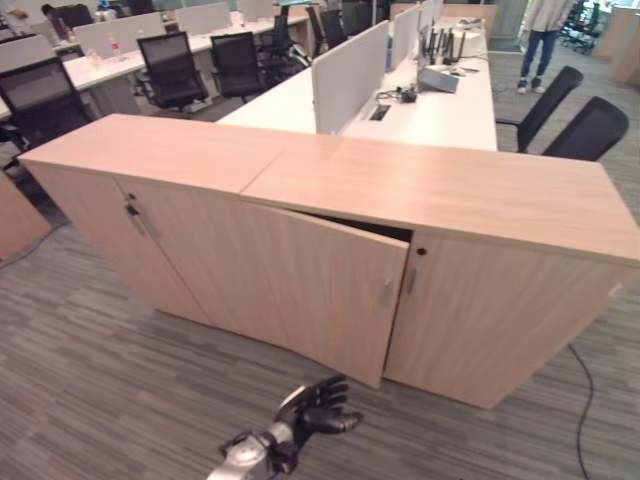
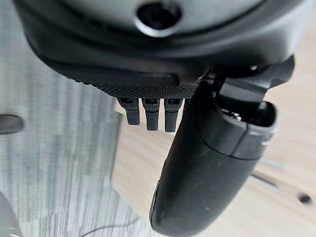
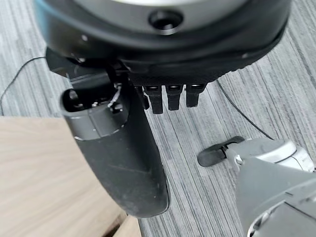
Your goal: Put the empty folder in the office cabinet
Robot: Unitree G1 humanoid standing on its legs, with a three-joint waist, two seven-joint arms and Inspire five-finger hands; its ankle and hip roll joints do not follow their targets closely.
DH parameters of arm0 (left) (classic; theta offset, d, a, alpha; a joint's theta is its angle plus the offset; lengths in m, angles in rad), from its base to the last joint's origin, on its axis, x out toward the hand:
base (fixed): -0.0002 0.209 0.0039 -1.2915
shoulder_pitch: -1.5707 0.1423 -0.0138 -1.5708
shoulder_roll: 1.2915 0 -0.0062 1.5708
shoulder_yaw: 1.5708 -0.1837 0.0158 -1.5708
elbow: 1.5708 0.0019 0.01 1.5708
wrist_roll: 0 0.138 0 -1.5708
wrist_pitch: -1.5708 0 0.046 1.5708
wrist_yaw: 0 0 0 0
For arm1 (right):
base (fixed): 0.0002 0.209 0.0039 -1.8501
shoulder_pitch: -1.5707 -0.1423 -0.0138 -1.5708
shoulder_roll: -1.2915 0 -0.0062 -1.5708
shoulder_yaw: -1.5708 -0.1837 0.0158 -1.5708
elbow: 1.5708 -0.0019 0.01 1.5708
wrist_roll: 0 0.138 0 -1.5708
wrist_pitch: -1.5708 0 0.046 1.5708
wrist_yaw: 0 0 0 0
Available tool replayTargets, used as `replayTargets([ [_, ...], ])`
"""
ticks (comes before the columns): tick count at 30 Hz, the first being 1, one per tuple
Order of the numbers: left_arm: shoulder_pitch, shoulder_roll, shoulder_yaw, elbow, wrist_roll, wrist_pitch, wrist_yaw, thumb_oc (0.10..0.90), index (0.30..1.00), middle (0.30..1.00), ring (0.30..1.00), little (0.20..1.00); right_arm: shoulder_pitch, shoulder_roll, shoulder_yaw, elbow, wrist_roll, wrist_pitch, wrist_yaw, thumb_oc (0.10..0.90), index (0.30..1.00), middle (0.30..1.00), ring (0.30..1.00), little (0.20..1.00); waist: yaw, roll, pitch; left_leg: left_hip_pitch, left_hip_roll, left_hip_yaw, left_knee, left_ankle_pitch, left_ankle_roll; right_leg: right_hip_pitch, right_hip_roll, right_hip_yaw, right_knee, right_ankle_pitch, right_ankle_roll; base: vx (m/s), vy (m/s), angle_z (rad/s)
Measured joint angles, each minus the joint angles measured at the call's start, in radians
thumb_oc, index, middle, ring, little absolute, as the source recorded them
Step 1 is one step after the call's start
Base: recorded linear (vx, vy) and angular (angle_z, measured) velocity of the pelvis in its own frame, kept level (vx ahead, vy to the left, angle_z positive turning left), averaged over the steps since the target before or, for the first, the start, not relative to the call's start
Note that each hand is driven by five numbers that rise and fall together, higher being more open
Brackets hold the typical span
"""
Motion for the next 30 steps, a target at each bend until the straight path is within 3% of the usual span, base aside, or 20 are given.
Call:
replayTargets([
  [1,0.01,0.004,0.03,0.053,-0.004,0.003,0.022,0.8,0.9,0.9,0.9,0.9,0.005,0.0,0.036,0.001,-0.025,-0.003,-0.002,0.8,0.9,0.9,0.9,0.9,0.009,-0.034,0.007,-0.04,-0.01,-0.037,0.076,-0.035,0.018,0.001,0.001,0.014,0.0,0.016,-0.049,-0.05,-0.002,-0.29],
  [2,0.004,-0.012,0.054,0.114,-0.012,-0.011,0.02,0.8,0.9,0.9,0.9,0.9,0.007,-0.005,0.042,0.0,-0.041,-0.005,-0.001,0.8,0.9,0.9,0.9,0.9,0.005,-0.041,0.01,-0.063,-0.041,-0.078,0.096,-0.069,0.017,0.001,0.0,0.024,0.003,0.019,-0.061,-0.05,0.016,-0.28],
  [5,-0.032,-0.083,0.15,0.346,-0.044,-0.022,0.054,0.8,0.9,0.9,0.9,0.9,0.008,-0.028,0.057,0.006,-0.077,-0.001,-0.006,0.8,0.9,0.9,0.9,0.9,0.003,-0.047,0.026,-0.105,-0.169,-0.143,0.076,-0.139,0.039,-0.007,-0.001,0.046,-0.005,0.027,-0.075,-0.05,0.05,-0.23],
  [6,-0.093,-0.124,0.259,0.489,-0.097,-0.047,0.067,0.8,0.9,0.9,0.9,0.9,0.006,-0.025,0.071,0.005,-0.078,0.003,-0.01,0.8,0.9,0.9,0.9,0.9,0.006,-0.05,0.034,-0.124,-0.242,-0.198,0.038,-0.153,0.054,-0.017,-0.002,0.054,-0.004,0.029,-0.076,0.0,0.027,-0.31],
  [7,-0.109,-0.125,0.288,0.517,-0.119,-0.043,0.091,0.8,0.9,0.9,0.9,0.9,0.003,-0.021,0.071,0.005,-0.078,0.006,-0.009,0.8,0.9,0.9,0.9,0.9,0.007,-0.048,0.042,-0.122,-0.261,-0.198,0.019,-0.152,0.057,-0.014,0.003,0.058,-0.005,0.036,-0.082,0.07,0.051,-0.38],
  [10,-0.133,-0.117,0.36,0.668,-0.116,-0.059,0.097,0.8,0.9,0.9,0.9,0.9,-0.005,-0.002,0.08,-0.001,-0.079,-0.003,-0.007,0.8,0.9,0.9,0.9,0.9,0.001,-0.025,0.048,-0.081,-0.257,-0.209,-0.014,-0.143,0.068,0.008,0.035,0.107,-0.006,0.036,-0.078,0.06,0.048,-0.55],
  [12,-0.155,-0.109,0.379,0.796,-0.031,-0.072,0.14,0.8,0.9,0.9,0.9,0.9,-0.011,0.011,0.092,0.001,-0.079,-0.014,-0.004,0.8,0.9,0.9,0.9,0.9,-0.004,-0.006,0.049,-0.029,-0.249,-0.207,-0.048,-0.147,0.095,0.027,0.046,0.132,-0.006,0.029,-0.072,0.09,0.149,-0.5],
  [13,-0.135,-0.105,0.351,0.81,0.045,-0.079,0.167,0.8,0.9,0.9,0.9,0.9,0.005,0.016,0.095,0.001,-0.078,-0.014,-0.005,0.8,0.9,0.9,0.9,0.9,-0.001,0.015,0.047,-0.009,-0.249,-0.193,-0.073,-0.167,0.124,0.027,0.045,0.138,-0.008,0.025,-0.061,0.07,0.19,-0.16],
  [14,-0.116,-0.099,0.348,0.797,0.092,-0.095,0.169,0.8,0.9,0.9,0.9,0.9,0.01,0.026,0.096,-0.002,-0.078,-0.019,-0.006,0.8,0.9,0.9,0.9,0.9,0.005,0.017,0.047,0.006,-0.25,-0.181,-0.103,-0.157,0.137,0.027,0.043,0.146,-0.003,0.024,-0.055,0.04,0.161,-0.19],
  [20,0.002,-0.056,0.32,0.715,0.283,-0.155,0.215,0.8,0.9,0.9,0.9,0.9,0.07,0.044,0.069,-0.001,-0.079,-0.037,-0.004,0.8,0.9,0.9,0.9,0.9,0.006,0.044,0.038,0.065,-0.28,-0.159,-0.248,-0.113,0.174,0.016,0.011,0.158,-0.001,0.017,-0.002,0.02,0.098,-0.08],
  [26,0.01,-0.028,0.31,0.738,0.311,-0.165,0.23,0.8,0.9,0.9,0.9,0.9,0.097,0.05,0.07,0.0,-0.115,-0.037,-0.009,0.8,0.9,0.9,0.9,0.9,0.003,0.022,0.018,0.06,-0.292,-0.163,-0.244,-0.116,0.186,0.016,-0.003,0.15,-0.007,0.014,0.012,0.03,0.052,0.03],
  [30,-0.013,-0.029,0.206,0.683,0.308,-0.171,0.229,0.8,0.9,0.9,0.9,0.9,0.085,0.05,0.095,-0.003,-0.12,-0.049,-0.014,0.8,0.9,0.9,0.9,0.9,0.003,-0.004,-0.01,0.06,-0.295,-0.162,-0.244,-0.114,0.19,0.013,-0.006,0.149,-0.008,0.013,0.013,0.0,0.06,0.01],
])
